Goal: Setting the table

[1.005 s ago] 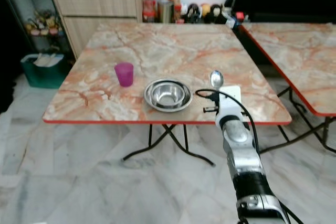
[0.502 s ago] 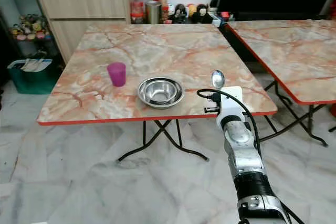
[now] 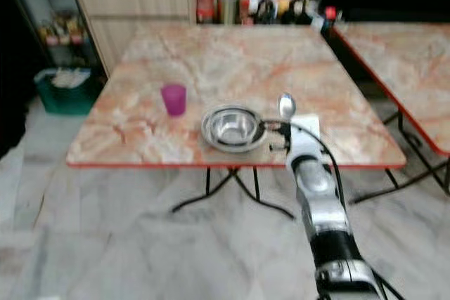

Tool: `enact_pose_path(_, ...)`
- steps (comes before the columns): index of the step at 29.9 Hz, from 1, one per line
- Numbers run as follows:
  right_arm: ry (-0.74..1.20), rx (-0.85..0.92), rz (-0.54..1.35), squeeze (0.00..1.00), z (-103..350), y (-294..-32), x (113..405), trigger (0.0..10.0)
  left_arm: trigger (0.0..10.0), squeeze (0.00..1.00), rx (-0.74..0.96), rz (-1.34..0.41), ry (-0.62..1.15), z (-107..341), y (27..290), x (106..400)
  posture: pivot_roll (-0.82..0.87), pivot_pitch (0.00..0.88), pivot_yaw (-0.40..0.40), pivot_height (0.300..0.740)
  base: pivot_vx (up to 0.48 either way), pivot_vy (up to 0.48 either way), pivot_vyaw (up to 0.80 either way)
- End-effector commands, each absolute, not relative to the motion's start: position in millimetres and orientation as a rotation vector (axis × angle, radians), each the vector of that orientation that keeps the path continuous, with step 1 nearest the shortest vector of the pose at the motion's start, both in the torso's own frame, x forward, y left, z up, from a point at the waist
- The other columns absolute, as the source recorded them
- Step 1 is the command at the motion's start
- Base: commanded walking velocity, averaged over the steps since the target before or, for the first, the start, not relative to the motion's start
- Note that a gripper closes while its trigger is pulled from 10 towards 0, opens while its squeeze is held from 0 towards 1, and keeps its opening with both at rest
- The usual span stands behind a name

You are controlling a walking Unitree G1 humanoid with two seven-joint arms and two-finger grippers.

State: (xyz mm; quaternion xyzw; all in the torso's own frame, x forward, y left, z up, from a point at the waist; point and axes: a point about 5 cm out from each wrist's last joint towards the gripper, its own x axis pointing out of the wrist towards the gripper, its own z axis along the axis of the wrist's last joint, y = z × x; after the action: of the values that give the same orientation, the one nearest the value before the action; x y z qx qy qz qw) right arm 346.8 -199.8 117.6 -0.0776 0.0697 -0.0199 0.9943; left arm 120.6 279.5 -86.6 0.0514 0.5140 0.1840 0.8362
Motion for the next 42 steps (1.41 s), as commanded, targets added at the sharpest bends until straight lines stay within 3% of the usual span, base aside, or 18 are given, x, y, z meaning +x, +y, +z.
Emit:
enact_pose_path(1,0.133,-0.149,-0.080,0.00,120.5,-210.9,346.2,10.0,10.0,0.00,0.106,0.375,1.108,-89.9,274.4,116.4,0.04,0.000,-0.006,0.732,0.289,0.000,0.00)
enact_pose_path(29,0.160,-0.184,-0.043,0.00,115.0,-207.7,341.2,10.0,10.0,0.00,0.105,0.377,1.106,-89.3,274.9,117.8,0.04,0.000,-0.005,0.732,0.292,0.000,0.10)
enact_pose_path(42,0.285,-0.137,-0.076,0.00,96.4,-214.3,333.8,10.0,10.0,0.00,0.106,0.370,1.104,-88.9,274.9,119.1,0.03,0.000,-0.002,0.732,0.000,0.000,0.00)
